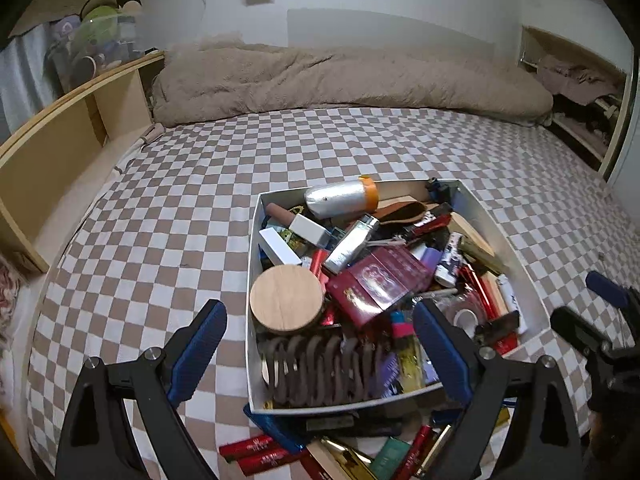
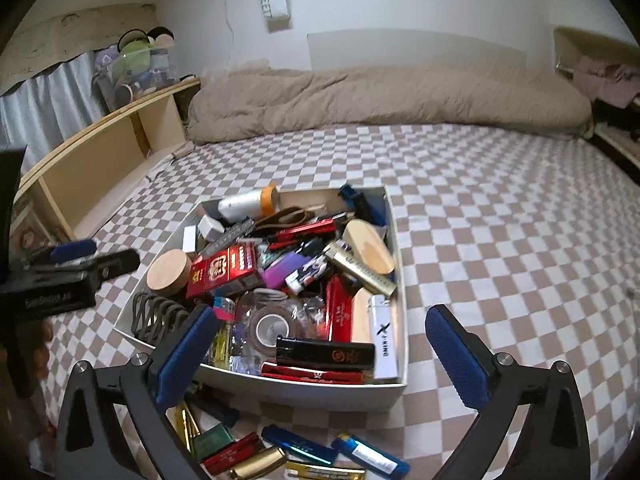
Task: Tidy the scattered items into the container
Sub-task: 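Withdraw both tools from the box back toward the scattered items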
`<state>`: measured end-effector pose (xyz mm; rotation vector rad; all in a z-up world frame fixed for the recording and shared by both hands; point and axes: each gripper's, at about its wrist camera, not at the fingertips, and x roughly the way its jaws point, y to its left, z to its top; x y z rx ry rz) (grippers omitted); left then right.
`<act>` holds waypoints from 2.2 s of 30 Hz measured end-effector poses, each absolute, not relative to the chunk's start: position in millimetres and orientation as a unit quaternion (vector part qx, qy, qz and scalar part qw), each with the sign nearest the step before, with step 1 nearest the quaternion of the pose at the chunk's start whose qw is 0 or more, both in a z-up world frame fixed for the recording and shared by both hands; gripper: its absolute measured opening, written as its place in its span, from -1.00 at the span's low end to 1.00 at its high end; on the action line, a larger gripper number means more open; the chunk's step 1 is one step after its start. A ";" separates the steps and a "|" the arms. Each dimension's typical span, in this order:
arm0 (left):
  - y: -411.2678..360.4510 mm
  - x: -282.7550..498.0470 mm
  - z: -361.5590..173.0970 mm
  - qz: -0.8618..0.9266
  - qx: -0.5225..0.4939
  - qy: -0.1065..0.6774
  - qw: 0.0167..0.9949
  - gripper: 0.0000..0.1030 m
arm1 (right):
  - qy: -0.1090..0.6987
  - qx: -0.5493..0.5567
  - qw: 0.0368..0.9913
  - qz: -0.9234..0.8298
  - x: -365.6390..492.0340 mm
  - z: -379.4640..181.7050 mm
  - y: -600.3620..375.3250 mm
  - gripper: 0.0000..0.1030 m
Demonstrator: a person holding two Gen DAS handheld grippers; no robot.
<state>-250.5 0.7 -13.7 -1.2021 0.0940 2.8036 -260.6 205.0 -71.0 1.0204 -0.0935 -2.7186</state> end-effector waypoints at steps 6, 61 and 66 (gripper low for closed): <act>1.2 -223.6 -1.0 0.927 -0.371 0.027 0.046 1.00 | -0.026 0.331 0.103 -0.938 -246.4 -54.3 205.1 1.00; -11.5 -17.7 99.5 0.965 -0.259 -0.002 0.031 1.00 | -0.008 0.269 0.064 -0.961 -78.0 28.8 231.4 1.00; -19.0 -11.0 99.9 0.967 -0.255 -0.007 0.024 1.00 | -0.010 0.264 0.070 -0.962 -70.6 29.3 230.3 1.00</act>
